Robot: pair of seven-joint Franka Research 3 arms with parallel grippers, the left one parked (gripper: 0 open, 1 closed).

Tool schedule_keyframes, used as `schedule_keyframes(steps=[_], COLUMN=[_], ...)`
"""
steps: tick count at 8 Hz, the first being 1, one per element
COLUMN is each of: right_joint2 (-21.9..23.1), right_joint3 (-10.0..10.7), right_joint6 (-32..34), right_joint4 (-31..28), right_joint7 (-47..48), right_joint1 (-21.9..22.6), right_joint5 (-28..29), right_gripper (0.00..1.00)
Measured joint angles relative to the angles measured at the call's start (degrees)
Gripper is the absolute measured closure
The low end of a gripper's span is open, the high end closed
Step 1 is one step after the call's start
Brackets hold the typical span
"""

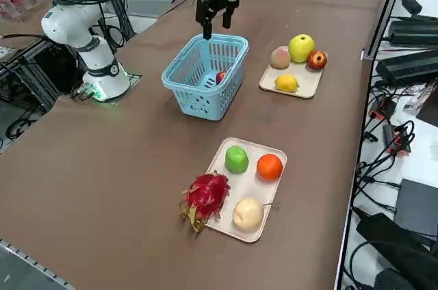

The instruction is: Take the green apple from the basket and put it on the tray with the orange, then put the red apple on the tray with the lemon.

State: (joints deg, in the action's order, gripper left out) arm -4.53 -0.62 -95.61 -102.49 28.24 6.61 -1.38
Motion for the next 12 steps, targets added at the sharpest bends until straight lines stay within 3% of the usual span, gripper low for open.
schedule_keyframes(steps=[2,6,12], right_joint2=[0.35,4.38,1.25], right_joint3=[-0.07,0.11,0.13], right_joint6=[-4.13,-23.00,-38.16], right_joint4=[-5.02,-21.05,-28.67], right_joint7=[10.80,23.92,33.50], right_joint1=[5.82,7.23,9.68], right_joint5=[-0.01,-0.01,-0.01], right_gripper=[0.00,0.00,0.00])
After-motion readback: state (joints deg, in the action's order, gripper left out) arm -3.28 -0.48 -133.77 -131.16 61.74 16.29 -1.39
